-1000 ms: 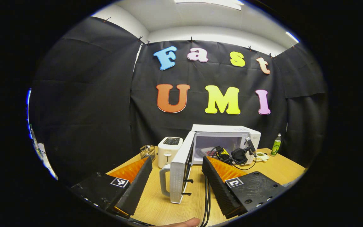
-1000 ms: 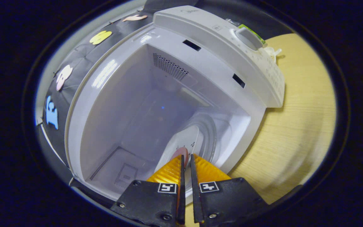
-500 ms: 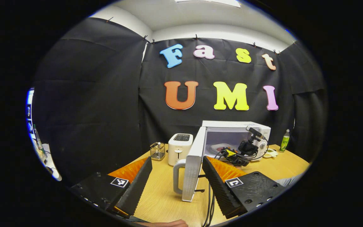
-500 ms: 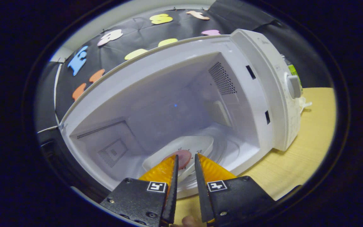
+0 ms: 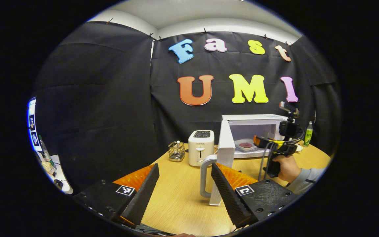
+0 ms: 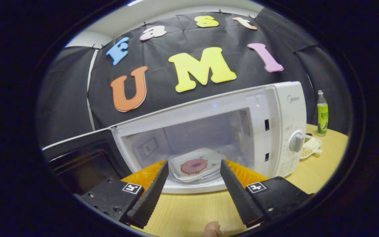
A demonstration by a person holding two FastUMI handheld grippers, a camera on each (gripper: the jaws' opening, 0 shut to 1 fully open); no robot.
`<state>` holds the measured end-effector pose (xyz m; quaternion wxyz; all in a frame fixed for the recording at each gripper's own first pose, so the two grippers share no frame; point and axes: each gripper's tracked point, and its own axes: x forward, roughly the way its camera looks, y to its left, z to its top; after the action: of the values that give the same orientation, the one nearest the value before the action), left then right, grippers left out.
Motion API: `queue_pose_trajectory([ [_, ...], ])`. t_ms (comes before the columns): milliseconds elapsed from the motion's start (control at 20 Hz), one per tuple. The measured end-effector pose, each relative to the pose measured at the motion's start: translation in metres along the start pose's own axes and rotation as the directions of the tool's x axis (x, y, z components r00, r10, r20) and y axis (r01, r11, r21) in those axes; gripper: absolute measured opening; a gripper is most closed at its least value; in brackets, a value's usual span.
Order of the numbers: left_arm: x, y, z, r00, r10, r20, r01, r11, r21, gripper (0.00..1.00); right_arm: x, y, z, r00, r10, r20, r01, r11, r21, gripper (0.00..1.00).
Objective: Open the microwave oven with the left hand, put the food in, and close the microwave oven.
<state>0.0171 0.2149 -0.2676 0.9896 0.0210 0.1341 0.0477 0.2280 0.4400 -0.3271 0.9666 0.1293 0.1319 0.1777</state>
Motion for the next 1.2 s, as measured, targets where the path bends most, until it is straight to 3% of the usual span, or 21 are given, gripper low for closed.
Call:
queue_pose_trajectory([
  [50,0.002,0.002,-0.003,1.000,0.006,0.000,-0.006,1.000,0.000,0.93,-0.015,-0.001,0.012,1.000,0.023,0.008,-0.023,1.000,-0.019,1.00],
  [100,0.004,0.005,-0.002,1.000,0.012,0.001,-0.012,1.000,-0.002,0.85,-0.032,-0.004,0.023,0.999,0.038,0.010,-0.037,0.998,-0.041,0.91],
  [150,0.006,0.007,-0.004,1.000,0.015,0.001,-0.015,1.000,-0.008,0.71,-0.051,-0.009,0.032,0.999,0.047,0.011,-0.046,0.997,-0.057,1.00],
  [200,0.008,0.004,-0.009,1.000,0.000,-0.006,0.000,1.000,-0.019,0.74,-0.069,-0.012,0.040,0.998,0.063,0.014,-0.062,0.995,-0.073,0.91],
  [250,0.010,0.002,-0.010,1.000,-0.012,-0.008,0.011,0.999,-0.031,0.71,-0.086,-0.015,0.049,0.997,0.080,0.017,-0.078,0.993,-0.088,0.91],
  [300,0.014,0.008,-0.010,1.000,-0.001,-0.004,0.000,0.999,-0.043,0.50,-0.103,-0.019,0.057,0.996,0.089,0.026,-0.086,0.990,-0.110,0.91],
  [450,0.025,0.015,-0.015,1.000,-0.001,-0.003,0.001,0.998,-0.058,0.06,-0.146,-0.039,0.083,0.993,0.092,0.076,-0.079,0.983,-0.168,0.91],
  [500,0.029,0.017,-0.018,1.000,-0.007,-0.008,0.007,0.999,-0.047,0.07,-0.160,-0.045,0.089,0.992,0.084,0.093,-0.067,0.983,-0.174,1.00],
  [550,0.032,0.018,-0.023,1.000,-0.008,-0.018,0.008,1.000,-0.024,0.03,-0.173,-0.052,0.095,0.992,0.082,0.097,-0.064,0.982,-0.179,0.91],
  [600,0.041,0.022,-0.024,1.000,0.007,-0.007,-0.007,1.000,-0.007,0.00,-0.187,-0.060,0.101,0.993,0.073,0.096,-0.055,0.983,-0.178,1.00],
  [650,0.048,0.019,-0.029,1.000,-0.018,-0.023,0.018,1.000,-0.007,0.00,-0.198,-0.067,0.109,0.992,0.076,0.100,-0.057,0.983,-0.177,1.00],
  [700,0.052,0.015,-0.033,0.999,-0.042,-0.033,0.041,0.999,-0.024,0.00,-0.209,-0.075,0.117,0.992,0.074,0.103,-0.055,0.983,-0.176,0.91],
  [750,0.056,0.012,-0.036,0.997,-0.068,-0.037,0.066,0.996,-0.054,0.00,-0.220,-0.082,0.124,0.991,0.076,0.113,-0.055,0.983,-0.178,1.00],
  [800,0.059,0.006,-0.036,0.994,-0.104,-0.032,0.100,0.991,-0.087,0.00,-0.230,-0.089,0.130,0.991,0.071,0.112,-0.050,0.982,-0.180,0.91],
  [850,0.064,0.001,-0.036,0.991,-0.131,-0.016,0.128,0.985,-0.112,0.00,-0.238,-0.097,0.135,0.990,0.070,0.122,-0.047,0.981,-0.187,1.00],
  [900,0.068,-0.004,-0.037,0.987,-0.159,-0.001,0.158,0.979,-0.126,0.00,-0.243,-0.103,0.137,0.990,0.069,0.120,-0.044,0.979,-0.199,1.00],
  [950,0.070,-0.008,-0.035,0.985,-0.174,0.017,0.175,0.974,-0.141,0.00,-0.248,-0.110,0.139,0.991,0.062,0.120,-0.035,0.977,-0.212,0.91],
  [1000,0.074,-0.009,-0.036,0.985,-0.173,0.016,0.174,0.973,-0.155,0.00,-0.253,-0.116,0.142,0.992,0.060,0.115,-0.032,0.973,-0.227,1.00],
  [1150,0.074,-0.021,-0.022,0.980,-0.190,0.062,0.196,0.971,-0.137,0.00,-0.263,-0.128,0.145,0.992,0.062,0.109,-0.034,0.970,-0.242,1.00],
  [1200,0.075,-0.028,-0.022,0.978,-0.202,0.059,0.208,0.969,-0.131,0.00,-0.265,-0.132,0.146,0.992,0.065,0.109,-0.037,0.970,-0.242,0.91],
])
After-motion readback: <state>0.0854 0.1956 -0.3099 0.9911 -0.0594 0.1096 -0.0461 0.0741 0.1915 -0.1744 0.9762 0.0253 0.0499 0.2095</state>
